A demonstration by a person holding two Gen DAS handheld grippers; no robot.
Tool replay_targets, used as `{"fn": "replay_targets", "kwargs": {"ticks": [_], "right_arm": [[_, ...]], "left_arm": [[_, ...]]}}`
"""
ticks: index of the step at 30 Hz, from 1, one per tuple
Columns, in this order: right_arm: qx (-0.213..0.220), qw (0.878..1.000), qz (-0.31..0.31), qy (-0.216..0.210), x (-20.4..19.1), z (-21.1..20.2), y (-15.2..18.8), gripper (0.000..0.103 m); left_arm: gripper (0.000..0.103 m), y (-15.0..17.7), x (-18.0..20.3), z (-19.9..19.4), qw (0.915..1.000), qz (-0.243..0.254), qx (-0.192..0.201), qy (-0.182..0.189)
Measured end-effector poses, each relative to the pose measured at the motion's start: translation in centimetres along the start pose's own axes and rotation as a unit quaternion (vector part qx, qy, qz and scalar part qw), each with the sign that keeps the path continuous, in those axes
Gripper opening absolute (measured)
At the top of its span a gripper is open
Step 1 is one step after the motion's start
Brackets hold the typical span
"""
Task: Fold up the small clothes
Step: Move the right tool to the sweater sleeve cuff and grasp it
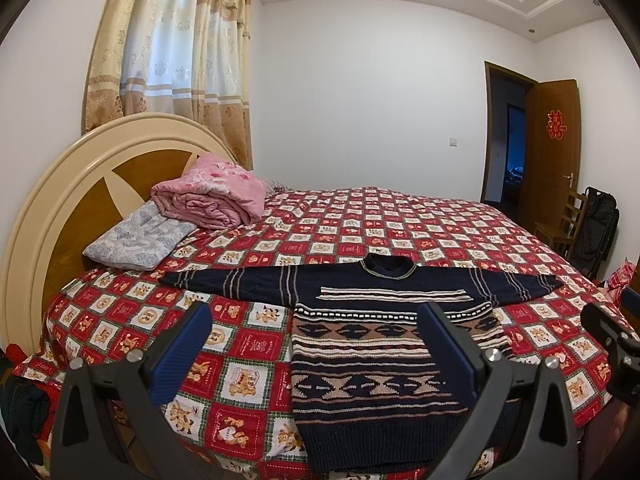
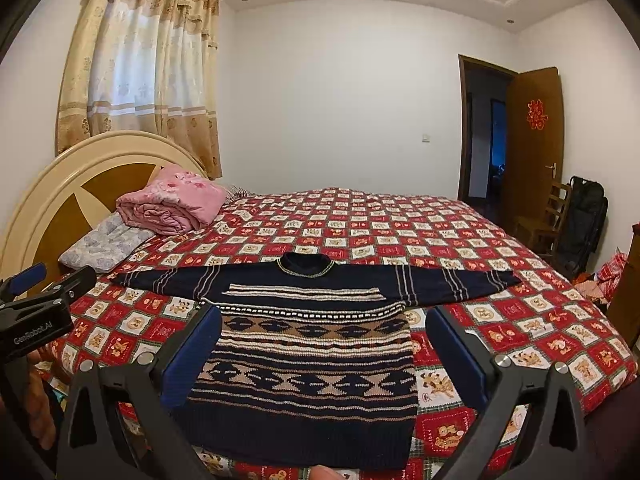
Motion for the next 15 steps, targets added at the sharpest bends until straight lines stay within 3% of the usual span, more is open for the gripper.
{"fn": "replay_targets", "kwargs": {"ticks": [7,15], "right_arm": [[-0.040,0.999,0.015,-0.008,2.0,4.1,2.0,0.102],[-0.102,0.993,0.051,0.042,8.4,10.6,5.6,0.102]], "left_arm": [[0.103,1.6,1.2,2.0,0.9998,0.013,-0.005,-0.015],[0.103,4.2,4.2,7.8,0.9974,0.062,-0.024,-0.029]]}}
Point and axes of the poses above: each gripper's, at about its wrist camera, not at the fingertips, and z roughly the way its jaws point, x to its right, y to its underside, the point moved 1 cm from there along z, roughly the way its jaws point, and after that the axes turned 9 degrees about -y, right-handed, at the moved point
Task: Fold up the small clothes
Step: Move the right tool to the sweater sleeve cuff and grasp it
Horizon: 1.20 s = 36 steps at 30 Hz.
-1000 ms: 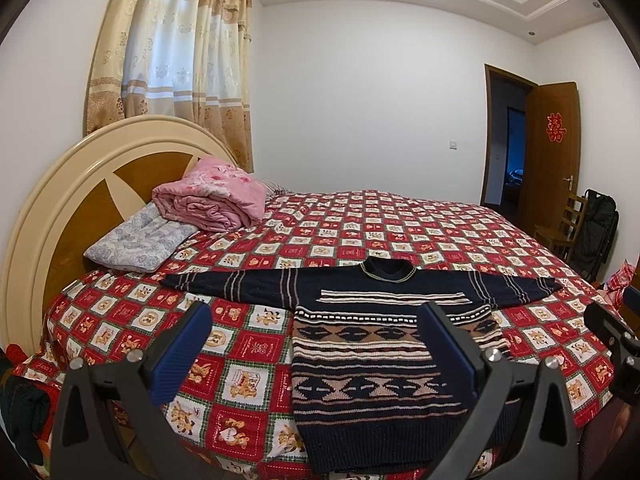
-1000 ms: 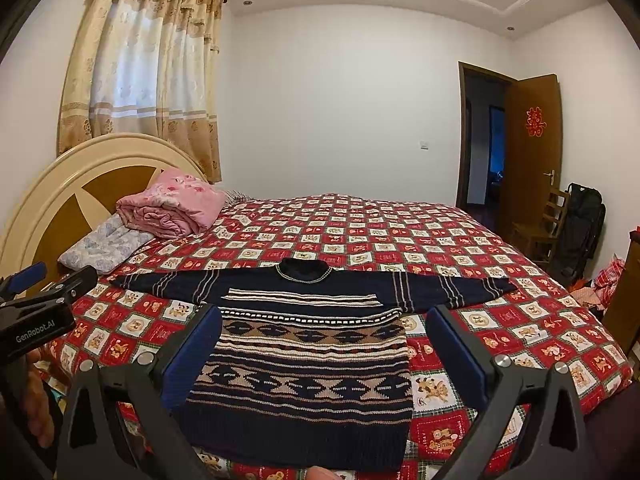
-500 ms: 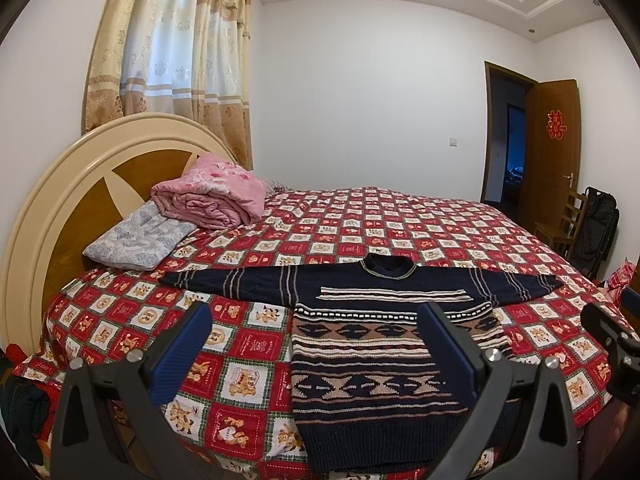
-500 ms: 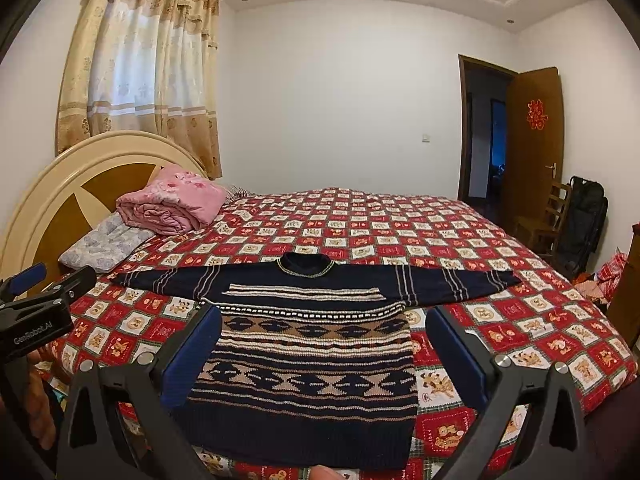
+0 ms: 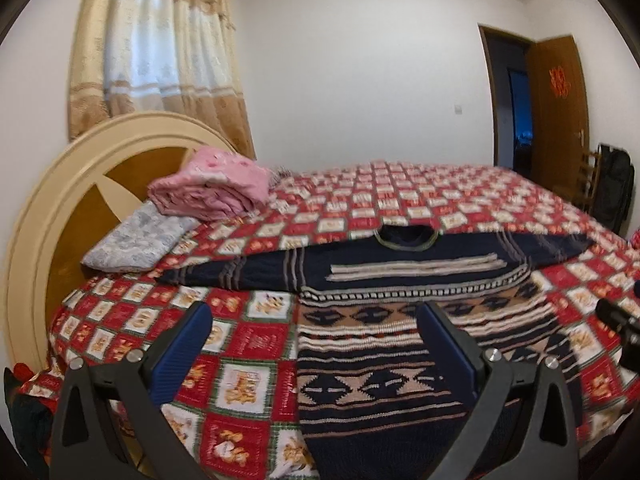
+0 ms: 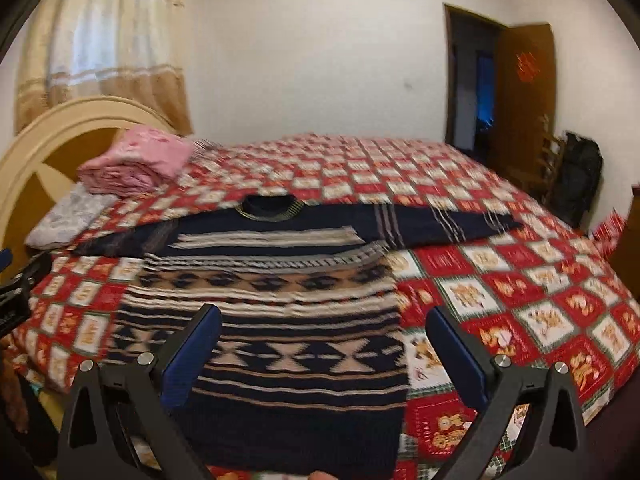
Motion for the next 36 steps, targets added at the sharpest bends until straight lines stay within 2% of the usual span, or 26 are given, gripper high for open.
{"fn": "replay_targets", "kwargs": {"ticks": [3,8,16,22,24,26,30,32,36], "right_arm": [[-0.017,0.999,0.015,0.027,2.6,2.4,-0.1,0.102],[-0.050,0.996,0.031,0.060,7.6,6.2,-1.7,0.102],[-0.056,0.987,0.085,0.127,19.2,10.2,-6.7,0.098],[-0.058,0.977,0.111,0.172,26.0,13.1,-9.5,0.094],[-0.063,0.975,0.115,0.181,27.8,14.2,-10.1,0.087],[-0.074,0.971,0.123,0.189,30.2,15.7,-10.7,0.073],[-0.082,0.963,0.152,0.207,34.6,18.2,-11.4,0.071],[-0.083,0.957,0.178,0.213,37.2,19.4,-11.8,0.061],[-0.079,0.947,0.229,0.212,41.5,21.4,-12.5,0.061]], "left_arm": [[0.103,0.1,1.5,3.3,0.9996,0.010,-0.026,0.007],[0.103,0.0,3.8,7.3,0.9985,0.027,-0.047,0.009],[0.103,-0.6,5.8,13.9,0.9962,0.047,-0.072,-0.011],[0.103,-1.5,7.2,17.9,0.9943,0.056,-0.089,-0.019],[0.103,-1.8,7.7,19.3,0.9937,0.056,-0.095,-0.021],[0.103,-2.2,8.1,20.5,0.9934,0.056,-0.098,-0.022],[0.103,-2.7,8.6,22.9,0.9924,0.052,-0.107,-0.032],[0.103,-2.8,8.8,24.0,0.9920,0.047,-0.111,-0.036],[0.103,-2.6,9.4,25.5,0.9900,0.053,-0.122,-0.046]]}}
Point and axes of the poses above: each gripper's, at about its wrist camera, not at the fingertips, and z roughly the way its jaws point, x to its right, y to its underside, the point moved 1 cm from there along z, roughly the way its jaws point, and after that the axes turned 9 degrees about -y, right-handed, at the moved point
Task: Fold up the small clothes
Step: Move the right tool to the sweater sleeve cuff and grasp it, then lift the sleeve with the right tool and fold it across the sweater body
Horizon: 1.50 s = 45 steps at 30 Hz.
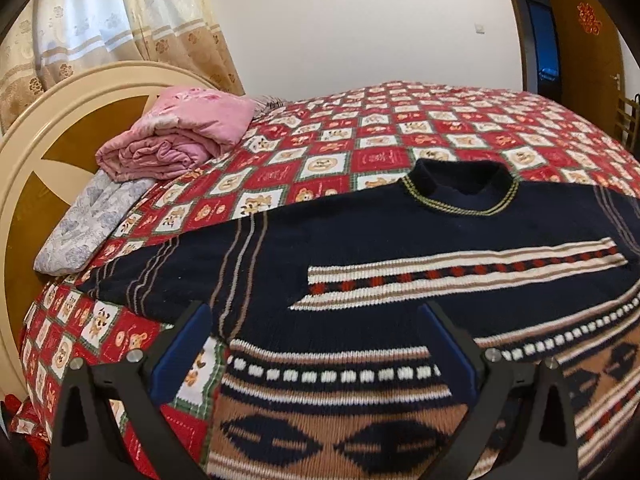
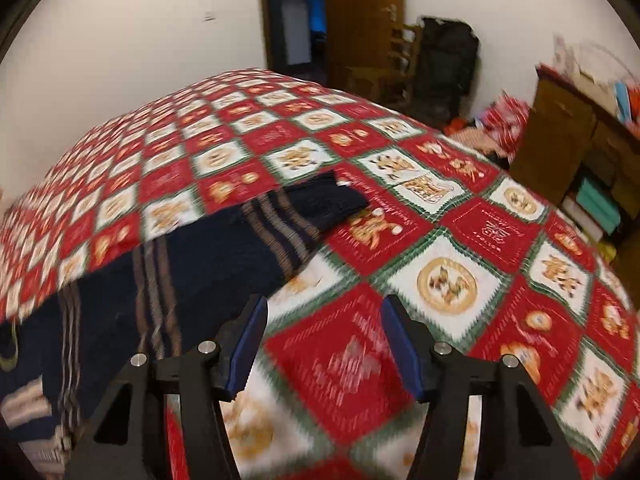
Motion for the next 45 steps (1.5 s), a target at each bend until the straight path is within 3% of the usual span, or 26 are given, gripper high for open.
{"fn": "replay_targets", "kwargs": {"ticks": [7,16,23,28,37,45], "right_arm": [[-0.013,0.999,0.031,0.008,1.3,4.7,-3.4,0.061],[-0.035,0.997,0.068,-0.009,2.1,9.2,-4.3,0.056],[-0.029,0.998,0.048,-0.012,1.3,10.6,-4.8,0.016],[-0.023,1.000,0.015,-0.008,0.1,9.9,-4.8,0.008],[0.014,0.996,-0.073,-0.051,-7.6,4.5,-4.1,0.007],[0.018,0.976,-0.178,-0.123,-19.2,-0.3,-0.2,0.007]], "left_arm": [[0.103,-0.7,1.2,1.2,1.0000,0.000,-0.008,-0.001],[0.103,-1.3,2.8,1.8,0.9999,0.007,-0.008,0.004],[0.103,-1.0,3.8,2.5,0.9997,0.018,-0.014,0.004],[0.103,-1.0,3.9,2.6,0.9996,0.017,-0.016,0.013],[0.103,-0.8,3.5,2.5,0.9986,0.008,-0.025,0.046],[0.103,-0.3,2.1,1.8,0.9975,-0.002,-0.026,0.066]]}}
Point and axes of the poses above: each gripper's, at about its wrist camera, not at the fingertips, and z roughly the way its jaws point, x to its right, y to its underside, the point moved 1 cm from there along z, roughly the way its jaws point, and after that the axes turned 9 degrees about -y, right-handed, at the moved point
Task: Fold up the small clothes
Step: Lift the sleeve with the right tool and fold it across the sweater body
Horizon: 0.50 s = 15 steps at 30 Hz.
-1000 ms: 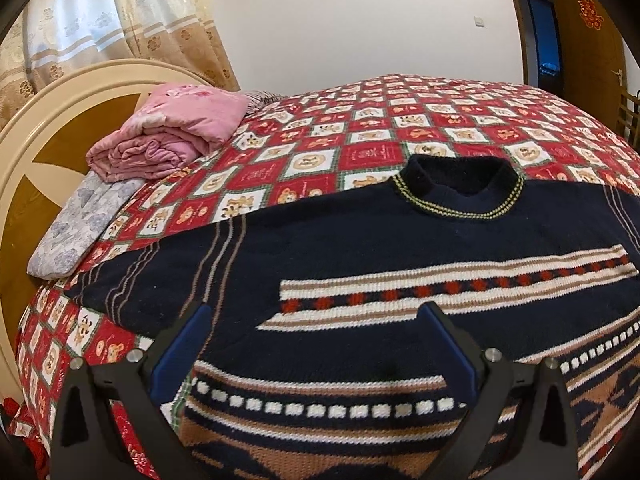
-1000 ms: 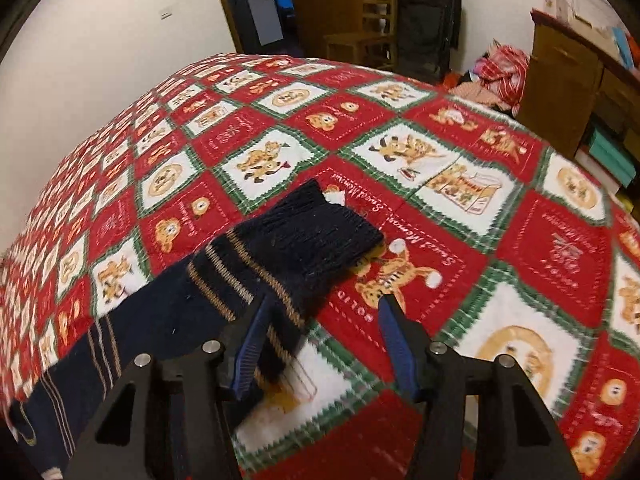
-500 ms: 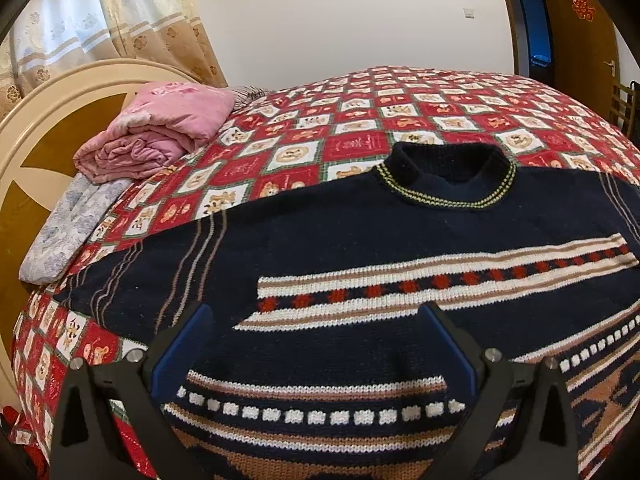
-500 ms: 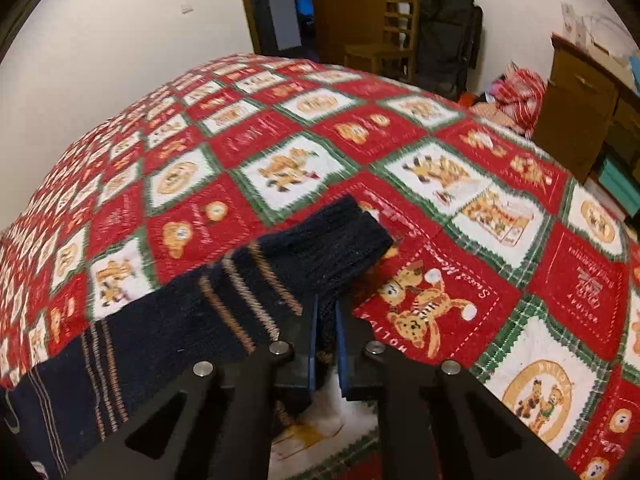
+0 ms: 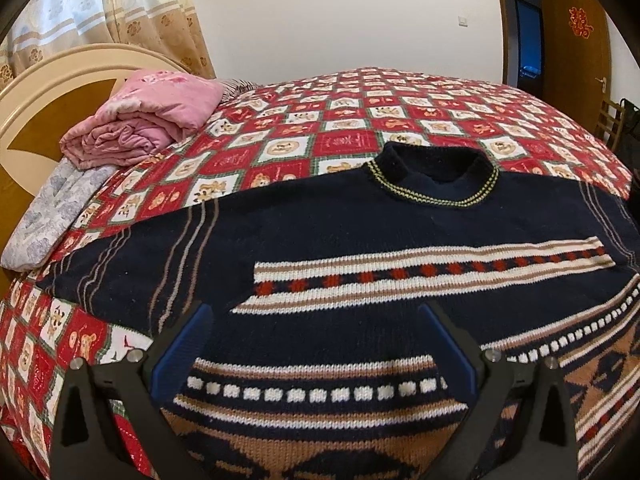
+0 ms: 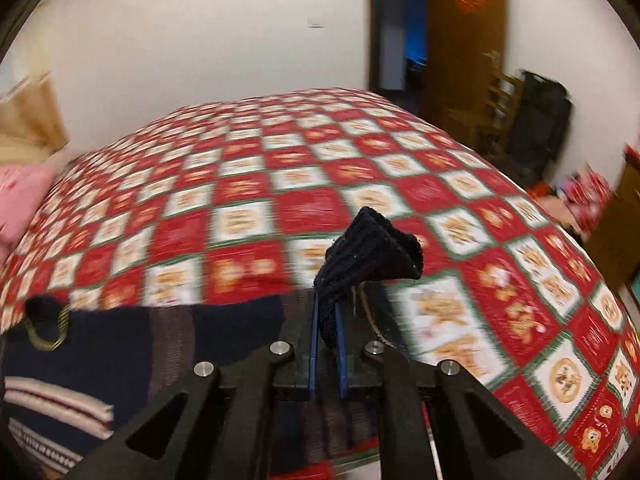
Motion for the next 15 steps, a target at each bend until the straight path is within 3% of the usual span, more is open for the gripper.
{"fn": "replay_targets", "kwargs": {"ticks": [10,15], "right_arm": [[-0.036,0.991,-0.094,-0.084,-15.1,2.5,4.5,0.007],[-0.059,0.984,-0.128,-0.105,-19.7,4.3,7.6,0.007]], "left_arm": [[0.103,0.6,-2.1,-0.4,0.9998,-0.009,0.001,0.015],[0.103,0.9,-2.6,-0.5,0.9998,-0.008,0.001,0.019]]}}
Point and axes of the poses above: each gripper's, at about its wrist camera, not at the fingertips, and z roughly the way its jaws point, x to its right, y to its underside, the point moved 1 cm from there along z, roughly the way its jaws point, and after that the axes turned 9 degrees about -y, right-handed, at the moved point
